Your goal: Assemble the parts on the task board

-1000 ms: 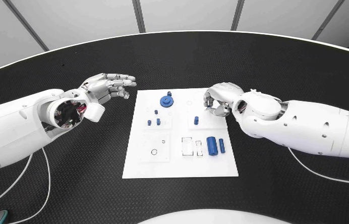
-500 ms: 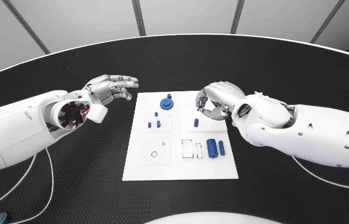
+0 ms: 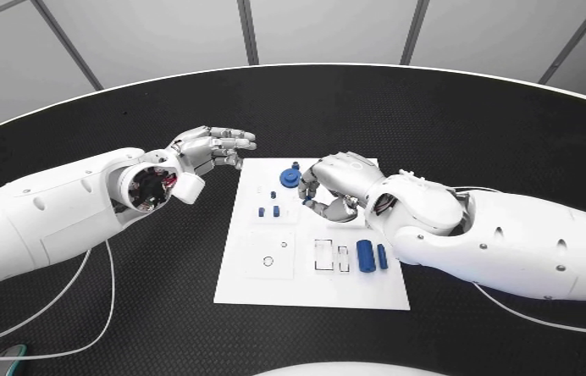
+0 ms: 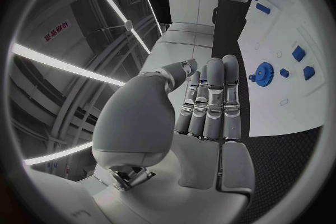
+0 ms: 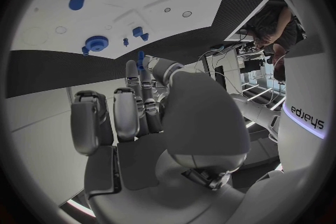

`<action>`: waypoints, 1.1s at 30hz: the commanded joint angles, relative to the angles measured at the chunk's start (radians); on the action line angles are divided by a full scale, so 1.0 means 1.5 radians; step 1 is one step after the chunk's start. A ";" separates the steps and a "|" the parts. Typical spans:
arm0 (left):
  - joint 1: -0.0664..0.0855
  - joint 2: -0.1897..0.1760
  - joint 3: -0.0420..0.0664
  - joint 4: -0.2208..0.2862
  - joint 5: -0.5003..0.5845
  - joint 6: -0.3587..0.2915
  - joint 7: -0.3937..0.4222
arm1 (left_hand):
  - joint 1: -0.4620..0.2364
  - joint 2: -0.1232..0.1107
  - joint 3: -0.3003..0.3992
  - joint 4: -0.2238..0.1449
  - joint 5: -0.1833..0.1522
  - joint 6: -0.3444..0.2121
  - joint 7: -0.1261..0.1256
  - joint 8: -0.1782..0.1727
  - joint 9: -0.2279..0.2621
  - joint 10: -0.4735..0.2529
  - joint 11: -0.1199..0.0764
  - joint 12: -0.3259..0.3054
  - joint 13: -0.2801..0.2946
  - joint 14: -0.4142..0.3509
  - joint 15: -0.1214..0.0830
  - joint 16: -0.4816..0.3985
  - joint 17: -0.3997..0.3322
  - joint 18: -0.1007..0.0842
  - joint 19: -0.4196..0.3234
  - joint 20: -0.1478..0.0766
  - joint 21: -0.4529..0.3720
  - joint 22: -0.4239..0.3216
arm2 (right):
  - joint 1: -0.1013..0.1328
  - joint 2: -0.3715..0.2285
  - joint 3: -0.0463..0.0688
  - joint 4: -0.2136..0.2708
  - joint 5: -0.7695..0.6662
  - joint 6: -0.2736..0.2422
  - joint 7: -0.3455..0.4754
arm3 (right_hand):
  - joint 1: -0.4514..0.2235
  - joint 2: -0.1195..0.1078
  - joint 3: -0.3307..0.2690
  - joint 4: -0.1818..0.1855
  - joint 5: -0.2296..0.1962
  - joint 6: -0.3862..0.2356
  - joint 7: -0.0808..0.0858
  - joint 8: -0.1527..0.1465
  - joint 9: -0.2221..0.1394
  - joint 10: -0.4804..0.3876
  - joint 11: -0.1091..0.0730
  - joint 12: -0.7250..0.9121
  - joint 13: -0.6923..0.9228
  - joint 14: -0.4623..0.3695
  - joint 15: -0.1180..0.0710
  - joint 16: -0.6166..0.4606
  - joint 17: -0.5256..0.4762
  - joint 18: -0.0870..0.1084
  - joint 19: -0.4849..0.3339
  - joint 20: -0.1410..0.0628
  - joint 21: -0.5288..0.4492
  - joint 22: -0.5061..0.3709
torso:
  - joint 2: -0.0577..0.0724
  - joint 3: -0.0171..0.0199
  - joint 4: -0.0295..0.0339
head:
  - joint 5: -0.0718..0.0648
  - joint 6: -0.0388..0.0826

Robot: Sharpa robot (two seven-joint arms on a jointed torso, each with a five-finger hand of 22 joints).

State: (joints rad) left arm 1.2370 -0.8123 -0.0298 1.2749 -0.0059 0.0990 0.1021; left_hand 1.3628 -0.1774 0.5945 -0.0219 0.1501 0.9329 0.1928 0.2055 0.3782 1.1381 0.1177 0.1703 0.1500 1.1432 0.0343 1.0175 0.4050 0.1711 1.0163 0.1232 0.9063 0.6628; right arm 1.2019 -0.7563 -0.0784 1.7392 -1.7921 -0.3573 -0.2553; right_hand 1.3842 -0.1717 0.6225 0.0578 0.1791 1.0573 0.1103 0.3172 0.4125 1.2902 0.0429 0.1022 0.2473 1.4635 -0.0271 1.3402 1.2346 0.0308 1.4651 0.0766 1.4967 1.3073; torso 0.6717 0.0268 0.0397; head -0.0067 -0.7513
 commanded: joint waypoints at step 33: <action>0.001 0.025 0.000 0.005 0.000 0.003 -0.004 | 0.000 0.009 -0.002 0.001 -0.001 -0.001 0.003 -0.003 -0.001 -0.006 0.001 -0.002 -0.001 -0.003 0.001 -0.003 -0.001 0.009 -0.005 0.000 -0.004 -0.001 | -0.065 0.090 -0.017 -0.084 -0.010 0.027 0.033 | 0.005 0.000 -0.001 -0.007 0.009 -0.002 0.006 0.003 0.002 0.003 0.002 -0.002 0.001 0.029 -0.004 0.000 -0.003 -0.009 0.054 -0.005 -0.005 0.160 | 0.001 -0.0013 0.0026 | 0.080 -0.037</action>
State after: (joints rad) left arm 1.2381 -0.7748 -0.0293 1.2819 -0.0062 0.1040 0.0960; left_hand 1.3629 -0.1774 0.5946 -0.0220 0.1502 0.9329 0.1927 0.2055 0.3782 1.1345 0.1213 0.1703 0.1501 1.1432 0.0345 1.0176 0.4052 0.1704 1.0163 0.1232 0.9063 0.6621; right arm 1.1044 -0.6224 -0.1043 1.6138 -1.8077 -0.3178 -0.2063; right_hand 1.3801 -0.1759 0.6197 0.0550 0.1887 1.0534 0.1138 0.3155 0.4146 1.2893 0.0438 0.0977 0.2476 1.4635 -0.0270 1.3402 1.2309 0.0308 1.4651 0.0766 1.4927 1.3073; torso 0.6742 0.0246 0.0452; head 0.1104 -0.8039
